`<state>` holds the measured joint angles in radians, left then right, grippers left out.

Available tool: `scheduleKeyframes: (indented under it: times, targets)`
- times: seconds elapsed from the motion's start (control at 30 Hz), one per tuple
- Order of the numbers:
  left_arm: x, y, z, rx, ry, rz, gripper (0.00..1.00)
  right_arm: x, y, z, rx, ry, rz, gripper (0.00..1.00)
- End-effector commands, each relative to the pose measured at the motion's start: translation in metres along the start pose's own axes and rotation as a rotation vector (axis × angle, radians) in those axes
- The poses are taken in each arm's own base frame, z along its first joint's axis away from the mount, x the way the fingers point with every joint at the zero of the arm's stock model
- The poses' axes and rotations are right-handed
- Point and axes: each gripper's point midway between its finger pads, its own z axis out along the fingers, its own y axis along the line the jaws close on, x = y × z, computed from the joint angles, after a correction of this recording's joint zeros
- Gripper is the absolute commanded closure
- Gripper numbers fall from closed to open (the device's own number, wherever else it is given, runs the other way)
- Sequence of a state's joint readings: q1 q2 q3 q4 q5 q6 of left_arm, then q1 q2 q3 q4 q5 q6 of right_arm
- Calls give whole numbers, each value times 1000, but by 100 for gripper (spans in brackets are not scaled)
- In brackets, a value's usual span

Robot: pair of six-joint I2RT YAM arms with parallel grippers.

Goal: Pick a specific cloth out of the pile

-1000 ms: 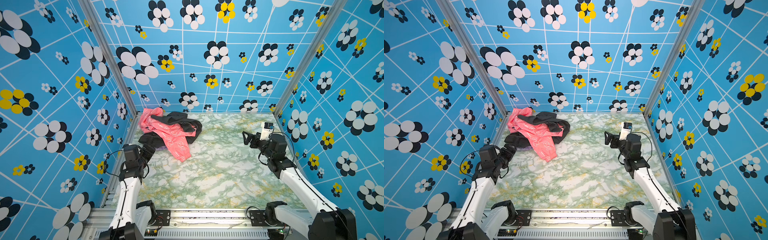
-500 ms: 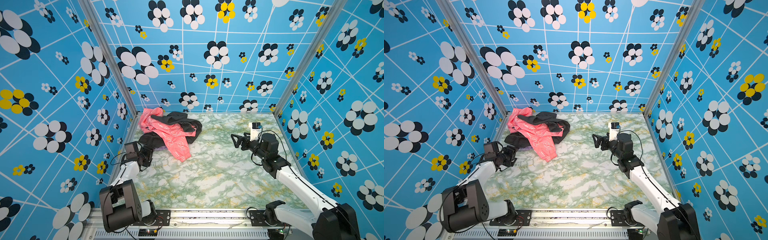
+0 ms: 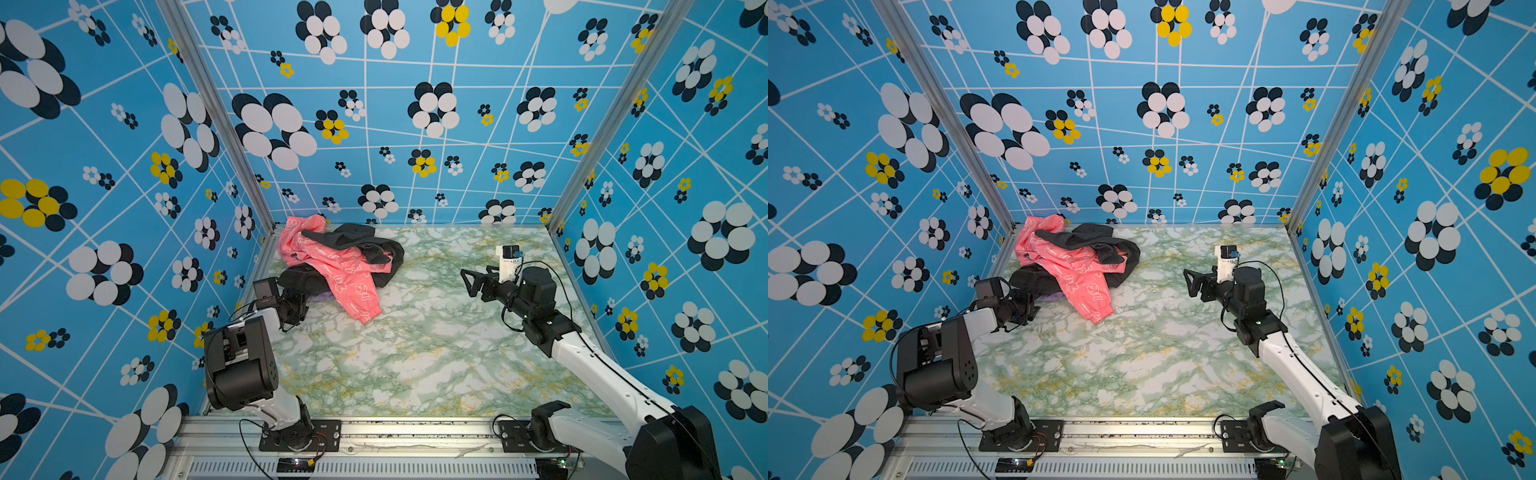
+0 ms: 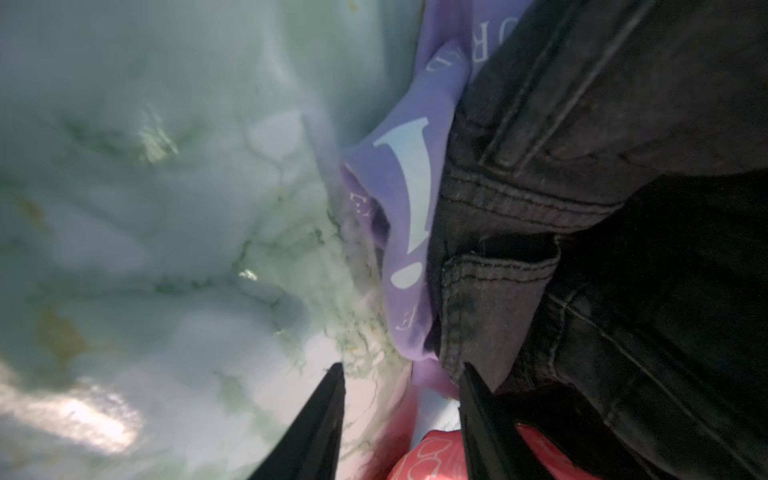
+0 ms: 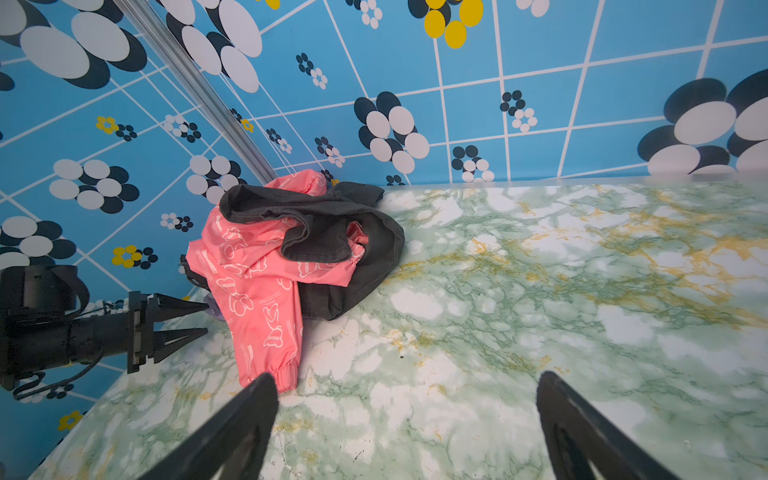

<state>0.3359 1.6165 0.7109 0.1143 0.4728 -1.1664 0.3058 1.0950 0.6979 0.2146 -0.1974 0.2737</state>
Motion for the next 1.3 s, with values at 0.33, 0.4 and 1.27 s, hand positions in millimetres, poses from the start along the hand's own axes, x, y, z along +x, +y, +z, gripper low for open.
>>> scheduleKeyframes:
  times: [0.33, 0.4, 1.27]
  targets:
    - [-16, -2, 28, 51, 11, -54, 68, 3, 4, -11, -8, -6, -29, 1]
    - [-18, -3, 31, 55, 10, -51, 68, 3, 4, -11, -9, -5, -29, 1]
    - [-27, -177, -101, 366, -222, 274, 100, 4, 2, -10, 1, -22, 3, 1]
